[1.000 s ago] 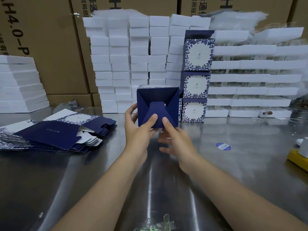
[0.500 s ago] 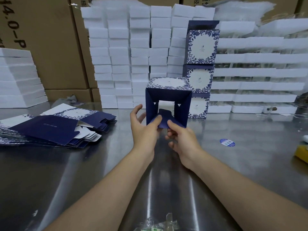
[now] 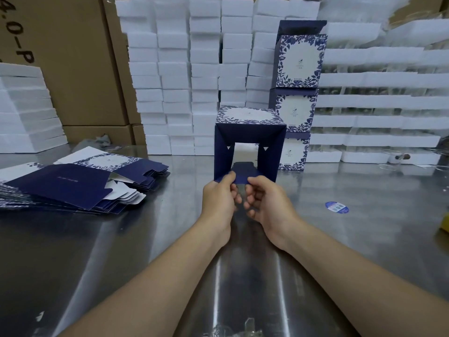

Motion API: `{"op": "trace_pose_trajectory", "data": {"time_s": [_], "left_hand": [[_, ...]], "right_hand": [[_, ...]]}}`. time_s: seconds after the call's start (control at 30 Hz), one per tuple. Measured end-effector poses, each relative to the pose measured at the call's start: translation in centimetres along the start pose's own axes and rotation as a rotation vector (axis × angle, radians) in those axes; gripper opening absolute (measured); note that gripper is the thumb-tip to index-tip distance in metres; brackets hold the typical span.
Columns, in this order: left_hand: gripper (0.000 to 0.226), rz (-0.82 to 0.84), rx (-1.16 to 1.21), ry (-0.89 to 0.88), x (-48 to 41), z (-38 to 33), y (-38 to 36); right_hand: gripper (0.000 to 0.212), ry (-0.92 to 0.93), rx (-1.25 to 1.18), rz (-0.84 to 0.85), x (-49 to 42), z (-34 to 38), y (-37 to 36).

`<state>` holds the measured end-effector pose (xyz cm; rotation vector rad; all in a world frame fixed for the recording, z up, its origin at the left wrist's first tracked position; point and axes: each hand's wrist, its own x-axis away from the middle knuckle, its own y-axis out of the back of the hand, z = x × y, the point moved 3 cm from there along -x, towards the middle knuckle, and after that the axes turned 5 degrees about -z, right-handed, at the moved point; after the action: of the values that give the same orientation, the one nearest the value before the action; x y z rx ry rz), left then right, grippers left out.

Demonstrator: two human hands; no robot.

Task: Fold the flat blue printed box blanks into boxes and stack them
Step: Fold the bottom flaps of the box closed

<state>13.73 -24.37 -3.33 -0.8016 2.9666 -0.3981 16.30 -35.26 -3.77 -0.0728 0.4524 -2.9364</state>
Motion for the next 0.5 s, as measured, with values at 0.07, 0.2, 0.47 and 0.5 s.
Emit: {"op": "trace_pose_trajectory", "data": {"time_s": [0.07, 0.2, 0.47, 0.5], "left_hand": [[0.037, -0.001, 0.001, 0.005, 0.23, 0.05, -0.13], [0.036, 0.023, 0.025, 0.033, 0.75, 0.28, -0.34], [0.034, 0.005, 0.039, 0.024, 0.41, 0.34, -0.2], [0.034, 0.002, 0.03, 0.023, 0.39, 0.35, -0.13]], "right_hand": [[0.045, 0.006, -0.007, -0.006, 0.01, -0.02, 0.02], [0.046, 0.036, -0.036, -0.059, 0.05, 0.09, 0.12], [0.04, -0.016, -0.087, -0.118, -0.05, -0.07, 0.29], [0.04, -0.013, -0.087, -0.125, -0.05, -0.17, 0.31]]}}
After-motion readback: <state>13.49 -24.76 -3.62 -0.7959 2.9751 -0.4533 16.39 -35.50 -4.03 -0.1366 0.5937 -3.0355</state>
